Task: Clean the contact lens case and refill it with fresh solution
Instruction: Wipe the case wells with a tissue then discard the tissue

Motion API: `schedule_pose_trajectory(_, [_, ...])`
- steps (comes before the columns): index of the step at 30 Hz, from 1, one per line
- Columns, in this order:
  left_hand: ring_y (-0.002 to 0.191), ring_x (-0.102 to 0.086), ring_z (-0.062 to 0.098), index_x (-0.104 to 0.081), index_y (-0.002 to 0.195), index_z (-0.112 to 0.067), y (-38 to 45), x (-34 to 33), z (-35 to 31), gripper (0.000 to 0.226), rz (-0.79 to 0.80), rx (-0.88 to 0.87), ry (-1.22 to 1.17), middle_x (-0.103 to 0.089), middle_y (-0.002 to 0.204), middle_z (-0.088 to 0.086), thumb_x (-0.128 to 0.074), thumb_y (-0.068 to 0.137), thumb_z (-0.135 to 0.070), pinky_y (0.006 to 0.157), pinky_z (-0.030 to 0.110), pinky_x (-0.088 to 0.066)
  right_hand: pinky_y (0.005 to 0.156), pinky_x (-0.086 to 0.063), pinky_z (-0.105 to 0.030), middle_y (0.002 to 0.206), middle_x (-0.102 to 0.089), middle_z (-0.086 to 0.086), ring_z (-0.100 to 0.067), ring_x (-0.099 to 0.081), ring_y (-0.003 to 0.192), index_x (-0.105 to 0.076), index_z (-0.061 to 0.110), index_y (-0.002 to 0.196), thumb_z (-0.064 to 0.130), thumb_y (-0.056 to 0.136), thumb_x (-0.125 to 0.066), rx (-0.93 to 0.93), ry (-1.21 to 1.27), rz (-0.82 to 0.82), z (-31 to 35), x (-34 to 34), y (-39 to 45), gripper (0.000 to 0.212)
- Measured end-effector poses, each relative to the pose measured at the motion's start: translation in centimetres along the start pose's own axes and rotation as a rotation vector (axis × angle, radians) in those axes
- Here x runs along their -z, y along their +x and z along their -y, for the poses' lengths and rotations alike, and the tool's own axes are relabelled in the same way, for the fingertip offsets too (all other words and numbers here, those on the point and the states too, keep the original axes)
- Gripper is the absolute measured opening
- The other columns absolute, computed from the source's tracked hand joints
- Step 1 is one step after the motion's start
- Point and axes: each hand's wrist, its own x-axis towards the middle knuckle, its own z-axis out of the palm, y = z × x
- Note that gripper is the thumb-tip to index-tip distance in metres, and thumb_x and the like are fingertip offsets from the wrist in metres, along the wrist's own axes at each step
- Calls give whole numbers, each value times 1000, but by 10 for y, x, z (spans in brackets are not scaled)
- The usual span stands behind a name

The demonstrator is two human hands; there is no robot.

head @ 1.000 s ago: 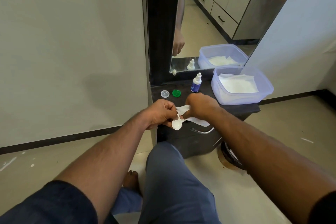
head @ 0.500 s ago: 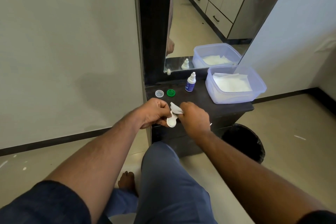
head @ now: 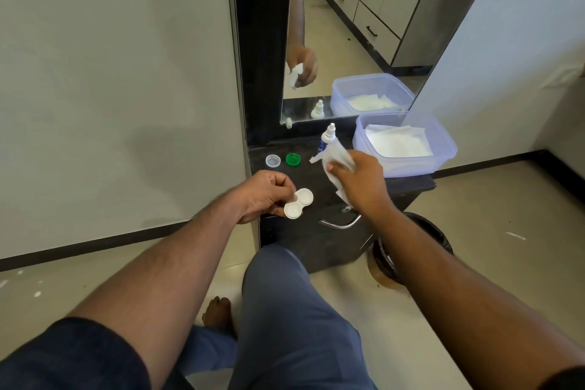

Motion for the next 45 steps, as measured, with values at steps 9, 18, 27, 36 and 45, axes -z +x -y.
schedule_pose_trajectory(9, [55, -66, 11, -64, 100, 10, -5, -5, -4, 21, -14, 23, -26, -69, 77, 14, -69, 81, 1, 43, 17, -46, 77, -51, -36, 98, -62, -1, -18, -60, 87, -72, 14, 104, 14, 82, -62, 546, -433, 435, -9, -12, -1, 24])
schedule_pose_trajectory(18, [61, -60, 18, -62, 94, 6, -5, -4, -3, 16, -21, 3, 21, -60, 78, 19, -70, 82, -1, 48, 21, -52, 80, -43, -21, 94, -59, 2, -10, -57, 88, -75, 14, 95, 19, 90, -62, 378, -273, 521, -6, -6, 7, 15])
schedule_pose_trajectory(27, [58, -62, 16, -62, 98, 14, -5, -4, -4, 17, -39, 9, 91, -62, 78, 18, -58, 82, 10, 52, 22, -54, 80, -44, -30, 102, -60, -3, -17, -49, 93, -67, 16, 107, 23, 92, -55, 772, -737, 530, 4, -15, 9, 20])
schedule_pose_trajectory(36, [54, -63, 14, -64, 87, 12, -3, -5, -2, 7, -83, 17, 51, -64, 74, 17, -61, 81, 10, 49, 21, -53, 72, -40, -25, 91, -55, -3, -18, -54, 84, -60, 16, 85, 15, 92, -51, 421, -641, 518, 5, -24, 8, 11])
schedule_pose_trajectory(45, [49, -61, 10, -65, 80, 7, -6, -9, 0, 5, -160, -15, 66, -63, 68, 12, -61, 79, 9, 47, 21, -49, 83, -49, -31, 103, -57, -6, -20, -54, 93, -62, 12, 105, 15, 95, -50, 356, -638, 310, -4, -36, -5, 16])
